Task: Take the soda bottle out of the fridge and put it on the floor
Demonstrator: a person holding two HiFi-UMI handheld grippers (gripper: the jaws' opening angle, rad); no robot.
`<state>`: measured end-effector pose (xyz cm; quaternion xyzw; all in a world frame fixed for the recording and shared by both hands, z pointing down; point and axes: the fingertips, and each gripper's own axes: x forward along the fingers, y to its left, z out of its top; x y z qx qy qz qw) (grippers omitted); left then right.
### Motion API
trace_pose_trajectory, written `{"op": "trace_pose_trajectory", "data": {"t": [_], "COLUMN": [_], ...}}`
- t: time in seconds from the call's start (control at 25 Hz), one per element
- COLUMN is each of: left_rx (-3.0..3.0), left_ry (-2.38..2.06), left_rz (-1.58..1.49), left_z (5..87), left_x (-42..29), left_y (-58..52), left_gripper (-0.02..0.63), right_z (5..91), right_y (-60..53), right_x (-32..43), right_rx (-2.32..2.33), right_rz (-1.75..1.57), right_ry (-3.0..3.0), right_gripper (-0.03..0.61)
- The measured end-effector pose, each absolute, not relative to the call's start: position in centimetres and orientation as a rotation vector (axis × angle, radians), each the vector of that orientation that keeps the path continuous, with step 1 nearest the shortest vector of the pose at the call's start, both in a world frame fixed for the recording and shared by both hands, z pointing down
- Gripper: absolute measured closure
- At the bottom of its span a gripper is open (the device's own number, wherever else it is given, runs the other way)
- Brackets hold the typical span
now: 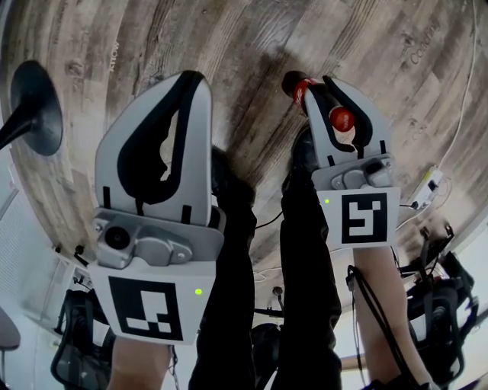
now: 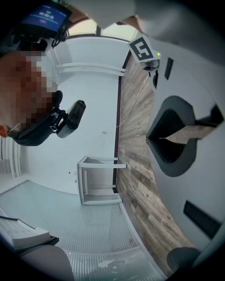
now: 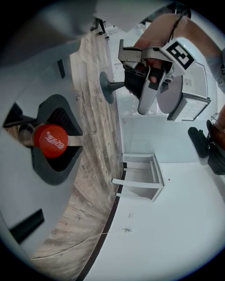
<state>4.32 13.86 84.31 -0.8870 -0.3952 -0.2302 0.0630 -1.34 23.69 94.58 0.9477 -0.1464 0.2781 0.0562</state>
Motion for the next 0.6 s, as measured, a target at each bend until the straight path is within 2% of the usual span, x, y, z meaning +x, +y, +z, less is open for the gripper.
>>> {"op": "trace_pose_trajectory", "data": {"t": [0.6], "left_rx": [-2.662], "left_ry": [-1.206], "left_rz": [-0.717], "left_z": [85.5], "left_x": [4.1], "left_y": [14.1], "left_gripper": [0.597], "right_z": [98.2], "right_y": [23.2], "right_x": [-1.9], "right_rx": [2.776], "right_rz": [0.904], "right_ry": [-0.537], "right_gripper": [0.491]}}
